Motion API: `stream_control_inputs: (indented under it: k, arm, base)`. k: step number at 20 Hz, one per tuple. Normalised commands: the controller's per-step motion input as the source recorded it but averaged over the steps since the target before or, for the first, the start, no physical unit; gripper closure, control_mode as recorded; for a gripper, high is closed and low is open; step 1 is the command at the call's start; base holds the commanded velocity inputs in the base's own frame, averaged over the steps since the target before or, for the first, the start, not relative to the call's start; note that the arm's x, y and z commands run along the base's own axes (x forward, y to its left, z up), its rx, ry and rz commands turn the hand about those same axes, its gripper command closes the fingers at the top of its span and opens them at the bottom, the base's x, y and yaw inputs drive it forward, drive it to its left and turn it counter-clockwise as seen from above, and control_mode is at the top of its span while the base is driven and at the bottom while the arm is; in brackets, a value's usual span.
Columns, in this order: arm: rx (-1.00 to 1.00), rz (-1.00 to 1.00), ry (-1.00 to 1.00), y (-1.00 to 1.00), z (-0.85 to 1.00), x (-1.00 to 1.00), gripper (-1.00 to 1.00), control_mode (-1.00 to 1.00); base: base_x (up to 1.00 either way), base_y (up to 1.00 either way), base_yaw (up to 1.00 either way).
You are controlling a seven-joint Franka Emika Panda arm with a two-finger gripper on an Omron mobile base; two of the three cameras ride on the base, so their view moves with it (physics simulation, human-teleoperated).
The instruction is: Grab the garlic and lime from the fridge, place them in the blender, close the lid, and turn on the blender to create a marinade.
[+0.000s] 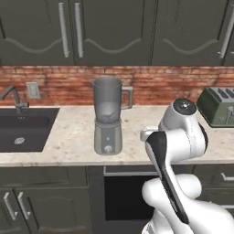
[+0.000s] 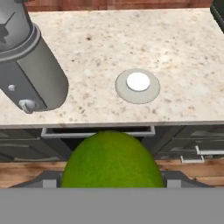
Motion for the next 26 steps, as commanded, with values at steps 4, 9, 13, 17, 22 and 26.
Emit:
stream_control_inputs:
  k: [4, 9, 13, 17, 22, 26]
  arm:
    - [0.00, 0.00, 0.00, 0.00, 0.00, 0.00, 1.00, 1.00]
    - [0.00, 0.00, 0.00, 0.00, 0.00, 0.00, 1.00, 1.00]
    - [0.00, 0.00, 0.00, 0.00, 0.00, 0.00, 1.00, 1.00]
    - [0.00, 0.00, 0.00, 0.00, 0.00, 0.00, 1.00, 1.00]
    - [0.04, 0.00, 0.00, 0.02, 0.17, 0.00, 1.00, -1.00]
    - [0.13, 0.00, -0.09, 0.08, 0.99, -0.04, 1.00, -1.00]
  base:
    - [0.56, 0.48, -0.30]
    - [0.33, 0.36, -0.31]
    - [0.04, 0.04, -0.23]
    - [0.30, 0.03, -0.07]
    - [0.10, 0.00, 0.00]
    - [0.00, 0.00, 0.00]
